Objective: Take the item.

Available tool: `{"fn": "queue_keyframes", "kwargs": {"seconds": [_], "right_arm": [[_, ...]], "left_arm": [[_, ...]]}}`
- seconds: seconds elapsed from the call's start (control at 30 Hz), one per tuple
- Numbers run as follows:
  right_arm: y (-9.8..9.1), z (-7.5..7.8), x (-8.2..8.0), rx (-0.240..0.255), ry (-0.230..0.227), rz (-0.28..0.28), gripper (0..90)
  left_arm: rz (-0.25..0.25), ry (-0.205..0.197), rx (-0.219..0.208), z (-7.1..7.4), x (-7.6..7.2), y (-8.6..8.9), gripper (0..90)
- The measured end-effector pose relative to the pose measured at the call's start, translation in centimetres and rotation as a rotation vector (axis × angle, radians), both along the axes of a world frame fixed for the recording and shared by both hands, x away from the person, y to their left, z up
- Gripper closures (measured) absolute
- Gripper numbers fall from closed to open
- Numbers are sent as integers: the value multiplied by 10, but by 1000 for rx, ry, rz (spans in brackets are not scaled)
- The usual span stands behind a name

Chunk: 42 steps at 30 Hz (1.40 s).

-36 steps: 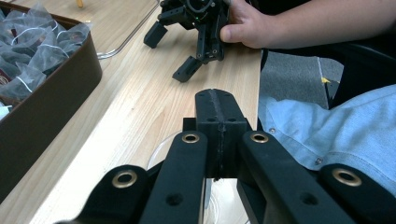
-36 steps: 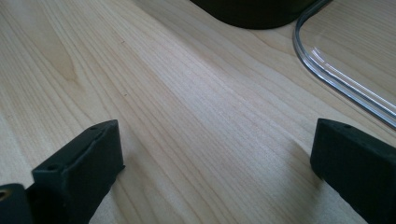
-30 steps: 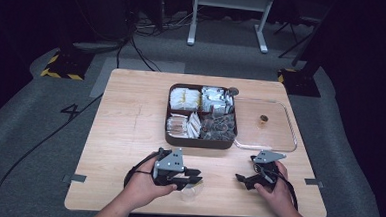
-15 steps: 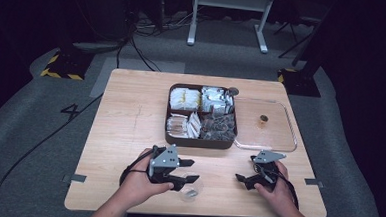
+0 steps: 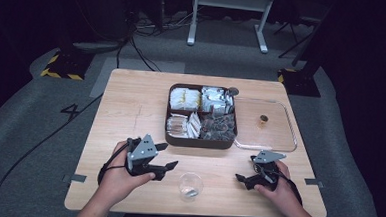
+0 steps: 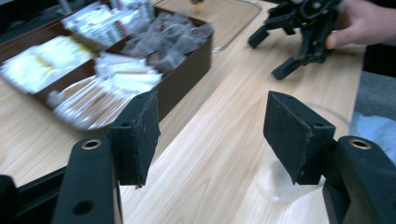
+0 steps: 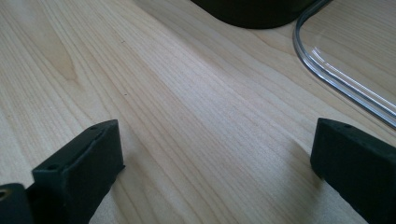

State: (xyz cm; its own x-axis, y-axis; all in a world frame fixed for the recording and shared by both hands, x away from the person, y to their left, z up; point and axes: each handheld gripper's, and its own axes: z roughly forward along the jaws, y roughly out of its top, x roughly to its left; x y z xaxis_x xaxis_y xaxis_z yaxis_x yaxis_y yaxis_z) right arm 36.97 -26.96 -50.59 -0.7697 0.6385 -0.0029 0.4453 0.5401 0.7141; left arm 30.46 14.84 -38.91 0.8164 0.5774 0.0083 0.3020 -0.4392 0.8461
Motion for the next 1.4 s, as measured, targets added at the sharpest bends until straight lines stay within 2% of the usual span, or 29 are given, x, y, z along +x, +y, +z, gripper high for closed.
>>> {"fn": "queue_keyframes", "kwargs": {"seconds": [0.3,0.5,0.67,1.0,1.03,1.07,1.17,1.23,1.3,1.4], "right_arm": [[0,0,0,0,0,0,25],[0,0,0,0,0,0,24],[0,0,0,0,0,0,25],[0,0,0,1,1,-1,25],[0,0,0,1,0,-1,25],[0,0,0,1,0,-1,25],[0,0,0,1,0,-1,25],[0,0,0,1,1,-1,25],[0,0,0,1,0,-1,25],[0,0,0,1,1,-1,25]], "left_arm": [[133,9,52,-11,-5,31,351],[202,41,62,-23,-4,48,348],[249,78,91,-39,0,64,342],[309,164,178,-74,12,85,308],[309,164,178,-74,12,85,306],[314,180,174,-77,13,86,298],[325,204,191,-84,15,90,294],[326,238,201,-89,15,91,289],[323,238,225,-92,16,92,287],[319,250,225,-96,16,92,285]]}}
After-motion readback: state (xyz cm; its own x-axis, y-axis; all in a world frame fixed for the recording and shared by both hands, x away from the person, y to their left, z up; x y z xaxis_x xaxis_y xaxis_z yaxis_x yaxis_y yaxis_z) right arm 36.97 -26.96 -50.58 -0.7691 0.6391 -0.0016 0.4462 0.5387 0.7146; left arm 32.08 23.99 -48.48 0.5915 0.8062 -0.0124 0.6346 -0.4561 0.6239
